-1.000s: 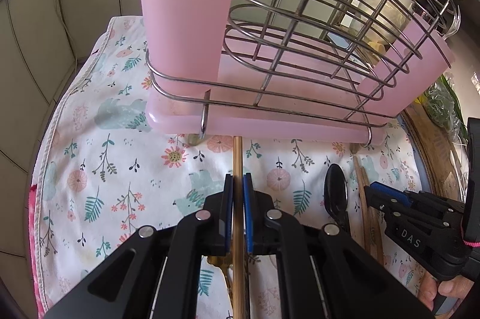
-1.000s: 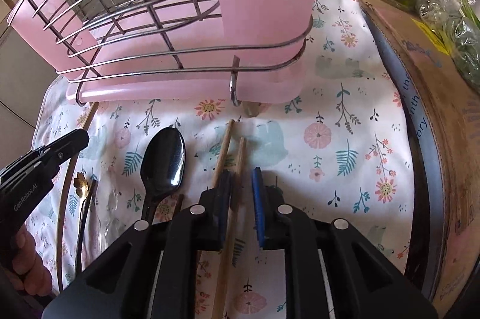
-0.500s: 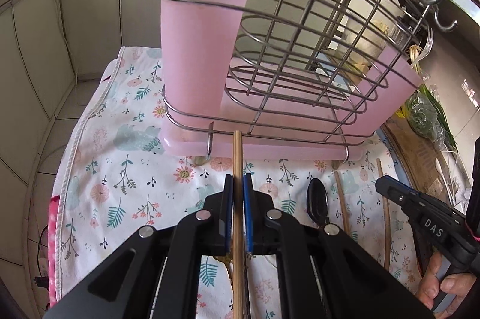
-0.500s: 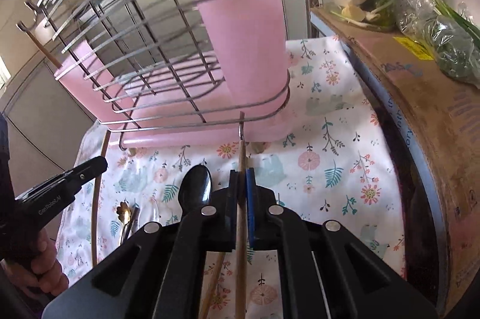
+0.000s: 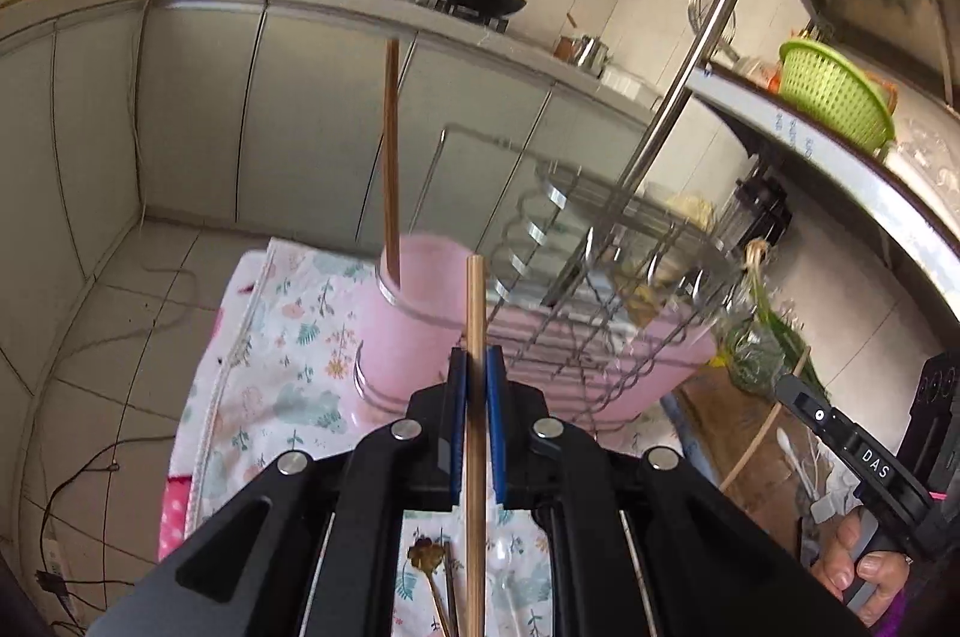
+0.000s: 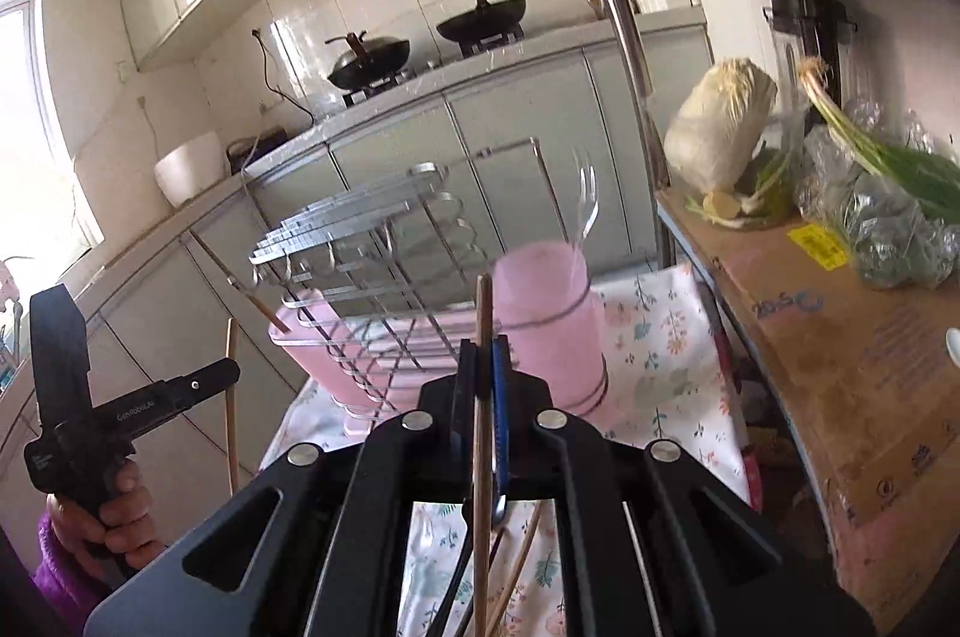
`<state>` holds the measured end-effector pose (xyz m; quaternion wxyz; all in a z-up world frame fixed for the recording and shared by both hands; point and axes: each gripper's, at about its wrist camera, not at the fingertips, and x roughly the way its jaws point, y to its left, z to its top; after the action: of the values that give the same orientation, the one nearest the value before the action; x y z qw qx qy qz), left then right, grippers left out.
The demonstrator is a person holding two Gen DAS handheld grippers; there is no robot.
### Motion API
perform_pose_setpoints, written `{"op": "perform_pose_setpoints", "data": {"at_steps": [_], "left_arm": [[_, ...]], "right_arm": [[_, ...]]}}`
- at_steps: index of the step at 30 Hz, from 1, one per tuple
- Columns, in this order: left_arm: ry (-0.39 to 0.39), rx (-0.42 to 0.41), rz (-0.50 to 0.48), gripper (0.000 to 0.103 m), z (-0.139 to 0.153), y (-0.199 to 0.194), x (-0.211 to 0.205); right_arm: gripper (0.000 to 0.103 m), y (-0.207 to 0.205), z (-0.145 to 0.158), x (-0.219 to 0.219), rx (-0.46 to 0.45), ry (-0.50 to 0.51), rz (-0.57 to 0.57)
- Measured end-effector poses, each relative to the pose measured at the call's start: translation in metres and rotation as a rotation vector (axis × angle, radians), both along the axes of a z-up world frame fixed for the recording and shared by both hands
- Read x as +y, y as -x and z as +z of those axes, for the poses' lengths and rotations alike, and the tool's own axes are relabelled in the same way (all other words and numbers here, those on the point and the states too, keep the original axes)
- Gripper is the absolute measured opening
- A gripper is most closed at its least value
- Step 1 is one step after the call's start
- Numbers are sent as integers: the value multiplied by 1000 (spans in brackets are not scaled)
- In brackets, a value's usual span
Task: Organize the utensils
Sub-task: 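Lift both held chopsticks above the pink holder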
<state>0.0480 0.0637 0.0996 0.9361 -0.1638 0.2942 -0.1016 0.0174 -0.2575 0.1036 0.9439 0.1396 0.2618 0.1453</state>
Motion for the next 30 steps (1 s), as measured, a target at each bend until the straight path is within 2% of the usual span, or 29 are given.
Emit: {"op": "perform_pose_setpoints", "data": {"at_steps": [7, 12, 17, 23, 27, 30], "left_arm": [[44, -274, 71, 6, 95, -1, 15], [7, -458, 187, 6, 128, -15, 10], [-74, -555, 311, 6, 128, -43, 3], [-143, -591, 354, 6, 109, -75, -7], [-197, -602, 354, 6, 81, -85, -17], [-217, -566, 327, 6, 60, -86, -22]], "right_arm": [[5, -6, 80, -5, -190, 26, -3], [5, -20, 118, -7, -299, 61, -47], [5, -43, 136, -13, -332, 74, -84], [5, -70, 144, -17, -362, 101, -114], [5, -83, 127, -13, -341, 125, -120], [5, -91, 105, -9, -283, 130, -102]]}}
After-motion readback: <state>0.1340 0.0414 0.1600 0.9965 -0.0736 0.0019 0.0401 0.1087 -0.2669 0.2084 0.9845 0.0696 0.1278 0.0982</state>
